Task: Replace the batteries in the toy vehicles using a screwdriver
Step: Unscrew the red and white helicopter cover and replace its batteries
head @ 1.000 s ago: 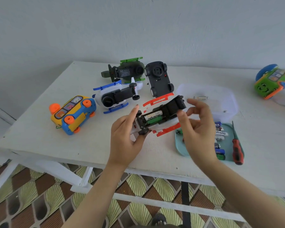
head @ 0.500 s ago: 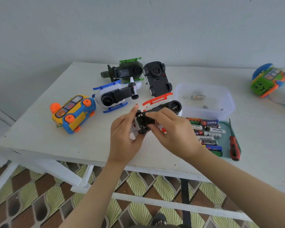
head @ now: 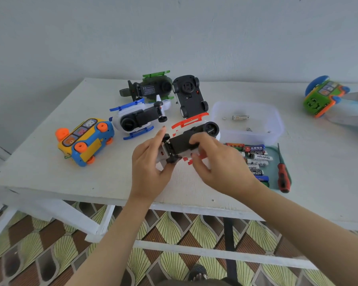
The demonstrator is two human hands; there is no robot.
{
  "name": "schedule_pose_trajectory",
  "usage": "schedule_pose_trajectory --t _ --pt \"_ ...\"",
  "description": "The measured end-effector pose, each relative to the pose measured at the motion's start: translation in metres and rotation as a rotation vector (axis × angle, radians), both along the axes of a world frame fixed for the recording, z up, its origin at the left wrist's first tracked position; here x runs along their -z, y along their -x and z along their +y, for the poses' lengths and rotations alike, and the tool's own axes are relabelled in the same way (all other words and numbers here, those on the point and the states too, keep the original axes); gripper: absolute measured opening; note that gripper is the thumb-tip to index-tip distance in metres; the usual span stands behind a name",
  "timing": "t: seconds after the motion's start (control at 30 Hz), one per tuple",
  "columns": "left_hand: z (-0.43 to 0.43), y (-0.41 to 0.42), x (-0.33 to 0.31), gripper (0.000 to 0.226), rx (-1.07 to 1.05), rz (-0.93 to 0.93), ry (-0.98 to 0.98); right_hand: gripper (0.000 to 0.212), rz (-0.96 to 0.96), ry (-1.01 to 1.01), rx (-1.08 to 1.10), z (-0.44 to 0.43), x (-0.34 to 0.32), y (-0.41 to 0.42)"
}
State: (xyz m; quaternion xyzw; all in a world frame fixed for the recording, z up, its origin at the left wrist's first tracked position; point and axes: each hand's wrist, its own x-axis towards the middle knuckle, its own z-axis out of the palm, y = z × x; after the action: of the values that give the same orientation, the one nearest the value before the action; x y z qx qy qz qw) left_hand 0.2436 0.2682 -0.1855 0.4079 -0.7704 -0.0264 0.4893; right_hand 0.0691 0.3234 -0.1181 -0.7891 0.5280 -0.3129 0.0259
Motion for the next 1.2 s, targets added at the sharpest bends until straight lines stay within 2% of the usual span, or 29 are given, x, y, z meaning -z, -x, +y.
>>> schedule_pose_trajectory --t 0.07,0.2,0.3,0.4,0.5,0.6,0.7,0.87,0.93,1.03,1.13,1.2 --pt "0.000 0.000 0.001 0.068 -0.003 -0.007 -0.018 0.008 0.021 -0.071 0.141 0.003 -0.006 0.011" --pt "-0.001 -0.002 0.004 0.070 -0.017 -0.008 -0.036 0.026 0.210 -0.236 0.523 0.008 -0.017 0.049" --pt "0.001 0.000 0.002 0.070 -0.015 -0.009 -0.034 0.026 0.315 -0.454 0.736 0.017 -0.026 0.077" --pt "0.002 0.000 0.002 0.069 -0.012 -0.015 -0.028 0.020 0.457 -0.719 0.841 0.028 -0.028 0.098" --pt "0.003 0.000 0.002 0.070 -0.013 -0.012 -0.041 0.029 0.431 -0.830 0.857 0.037 -0.020 0.107" --pt "0.004 0.001 0.002 0.070 -0.010 -0.012 -0.049 0.026 0.316 -0.831 0.845 0.043 -0.022 0.107" --pt "0.004 0.001 0.003 0.069 -0.012 -0.020 -0.048 0.020 0.281 -0.783 0.860 0.049 -0.036 0.102" --pt "0.004 0.002 0.002 0.071 -0.019 -0.025 -0.034 0.037 0.306 -0.495 0.837 0.059 -0.078 0.077" --pt "0.003 0.001 0.002 0.070 -0.021 -0.032 -0.022 0.033 0.233 -0.289 0.745 0.058 -0.089 0.066" --pt "0.004 0.002 0.003 0.070 -0.023 -0.032 -0.021 0.028 -0.099 -0.102 0.497 0.049 -0.094 0.052" --pt "0.004 0.002 0.002 0.069 -0.028 -0.028 -0.018 0.015 -0.593 -0.278 0.189 0.042 -0.099 0.037" --pt "0.004 0.002 0.003 0.069 -0.033 -0.034 -0.015 0.011 -0.779 -0.367 0.044 0.036 -0.097 0.029"
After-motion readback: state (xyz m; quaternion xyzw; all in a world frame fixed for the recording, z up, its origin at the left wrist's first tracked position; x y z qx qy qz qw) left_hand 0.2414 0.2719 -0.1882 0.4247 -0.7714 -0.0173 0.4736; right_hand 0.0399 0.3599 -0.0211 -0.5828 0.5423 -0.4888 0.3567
